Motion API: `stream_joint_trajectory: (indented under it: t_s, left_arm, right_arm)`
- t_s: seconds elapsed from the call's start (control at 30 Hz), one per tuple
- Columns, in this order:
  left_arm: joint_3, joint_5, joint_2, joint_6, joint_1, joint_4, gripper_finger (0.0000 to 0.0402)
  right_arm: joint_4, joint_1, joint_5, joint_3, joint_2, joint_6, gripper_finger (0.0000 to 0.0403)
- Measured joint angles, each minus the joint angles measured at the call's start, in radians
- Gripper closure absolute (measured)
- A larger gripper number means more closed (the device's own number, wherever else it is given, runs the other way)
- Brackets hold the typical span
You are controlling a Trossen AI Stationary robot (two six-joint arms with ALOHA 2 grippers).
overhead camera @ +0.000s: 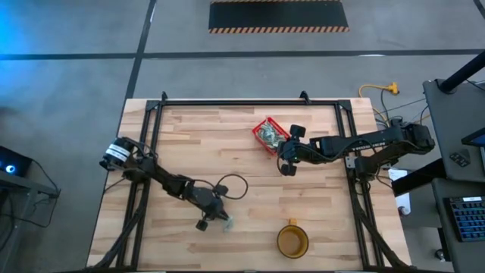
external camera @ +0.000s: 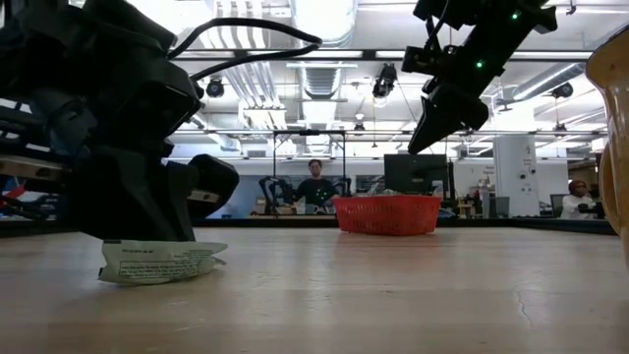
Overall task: Pick and place Stevia / Truvia into bins
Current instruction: Put the stevia packet into the red basket
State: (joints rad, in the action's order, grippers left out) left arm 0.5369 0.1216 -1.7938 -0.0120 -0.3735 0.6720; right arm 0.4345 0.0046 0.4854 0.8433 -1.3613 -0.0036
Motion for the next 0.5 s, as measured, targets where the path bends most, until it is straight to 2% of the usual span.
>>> stream_joint_trajectory:
  t_s: [0.1,0.4,0.5]
  left_arm:
    - [0.000,-0.022,0.009,0.001,0.017,-0.006,0.0390]
    - [0.007,-0.314,0.068,0.122,0.105,-0.008,0.0387]
    - [0.031,-0.367,0.074,0.150,0.163,-0.008,0.0387]
  right_arm:
    - [0.000,0.000,0.000,0.000,0.000,0.000,0.0324]
    - [-0.005,0.014,-0.049,0.000,0.000,-0.012,0.0326]
    - [-0.006,0.024,-0.049,0.000,0.000,-0.013,0.0326]
